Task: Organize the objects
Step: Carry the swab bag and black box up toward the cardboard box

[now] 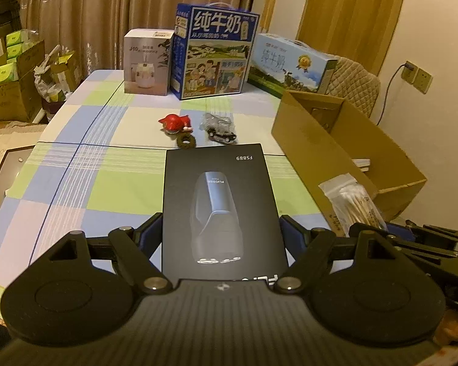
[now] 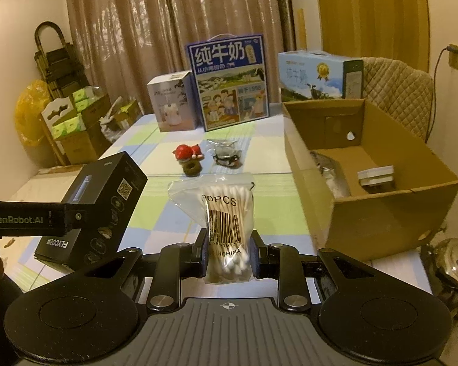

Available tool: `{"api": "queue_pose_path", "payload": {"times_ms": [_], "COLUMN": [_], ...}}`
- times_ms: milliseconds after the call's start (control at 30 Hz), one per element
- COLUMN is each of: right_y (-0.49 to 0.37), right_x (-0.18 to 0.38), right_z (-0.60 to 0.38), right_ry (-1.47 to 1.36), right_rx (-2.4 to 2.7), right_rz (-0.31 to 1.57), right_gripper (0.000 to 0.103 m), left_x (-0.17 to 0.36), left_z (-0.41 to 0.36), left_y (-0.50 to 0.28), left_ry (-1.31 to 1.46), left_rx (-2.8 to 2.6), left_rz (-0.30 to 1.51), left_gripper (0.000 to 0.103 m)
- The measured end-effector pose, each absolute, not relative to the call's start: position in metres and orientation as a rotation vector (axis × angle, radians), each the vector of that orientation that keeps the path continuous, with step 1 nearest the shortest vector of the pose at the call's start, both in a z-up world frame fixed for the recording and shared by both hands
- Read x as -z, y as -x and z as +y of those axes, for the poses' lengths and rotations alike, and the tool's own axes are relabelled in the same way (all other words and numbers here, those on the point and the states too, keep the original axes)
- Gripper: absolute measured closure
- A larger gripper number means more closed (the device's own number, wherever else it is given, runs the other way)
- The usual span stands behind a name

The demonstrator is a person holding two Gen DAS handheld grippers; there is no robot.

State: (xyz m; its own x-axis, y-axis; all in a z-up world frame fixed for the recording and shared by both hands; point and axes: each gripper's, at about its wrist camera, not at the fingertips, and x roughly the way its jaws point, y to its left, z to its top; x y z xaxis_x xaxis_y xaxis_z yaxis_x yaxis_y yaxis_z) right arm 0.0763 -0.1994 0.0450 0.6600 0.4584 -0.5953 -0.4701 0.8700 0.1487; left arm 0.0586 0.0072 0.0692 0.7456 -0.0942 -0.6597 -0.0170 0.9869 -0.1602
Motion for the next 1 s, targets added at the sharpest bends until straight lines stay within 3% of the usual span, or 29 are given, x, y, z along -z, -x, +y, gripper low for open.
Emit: {"api": "queue_pose_path", "payload": {"times_ms": [1000], "right_y": [-0.067], "right_x": [-0.064], "right_z": [-0.287], "right_ry": [-0.044], "right_rx": [-0.386], "right_rz": [0.639], "right_gripper": [0.08], "left_x": [-0.098], "left_z": [-0.08], "left_y": [-0.053], "left_ry": [0.162], "left_rx": [0.22], "left_rz": [0.7], "left_gripper": [0.026]}}
